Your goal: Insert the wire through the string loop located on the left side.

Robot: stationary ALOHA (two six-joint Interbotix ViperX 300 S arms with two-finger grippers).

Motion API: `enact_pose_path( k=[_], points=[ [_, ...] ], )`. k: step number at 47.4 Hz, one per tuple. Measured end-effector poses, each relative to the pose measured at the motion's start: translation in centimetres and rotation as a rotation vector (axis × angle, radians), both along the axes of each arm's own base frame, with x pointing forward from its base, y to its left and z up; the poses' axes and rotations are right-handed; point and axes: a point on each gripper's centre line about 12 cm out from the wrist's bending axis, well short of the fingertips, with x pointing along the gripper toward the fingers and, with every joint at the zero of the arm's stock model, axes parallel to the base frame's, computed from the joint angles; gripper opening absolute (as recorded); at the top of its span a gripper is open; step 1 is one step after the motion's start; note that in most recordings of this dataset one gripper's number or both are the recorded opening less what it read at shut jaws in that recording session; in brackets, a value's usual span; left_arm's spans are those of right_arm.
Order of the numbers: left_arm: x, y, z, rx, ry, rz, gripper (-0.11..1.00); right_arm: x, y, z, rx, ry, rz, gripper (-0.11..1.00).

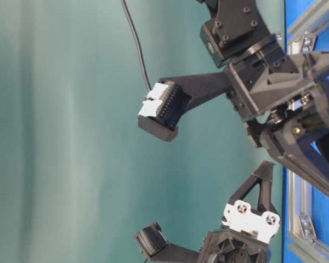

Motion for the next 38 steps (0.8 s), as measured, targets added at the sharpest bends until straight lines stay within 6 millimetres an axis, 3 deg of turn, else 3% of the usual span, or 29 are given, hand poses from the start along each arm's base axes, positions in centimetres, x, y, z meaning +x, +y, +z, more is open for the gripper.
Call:
enact_pose_path(
  k=[15, 38],
  points=[
    [0.0, 0.0, 0.0, 0.0, 0.001, 0.0, 0.0, 0.6, 0.0, 0.1, 0.001, -0.005, -0.001, 0.0],
    [0.0, -0.2, 0.1, 0.0, -0.002, -0.005, 0.0, 4.6, 0.2, -1.0, -0.001, 0.008, 0.001, 0.0]
  ],
)
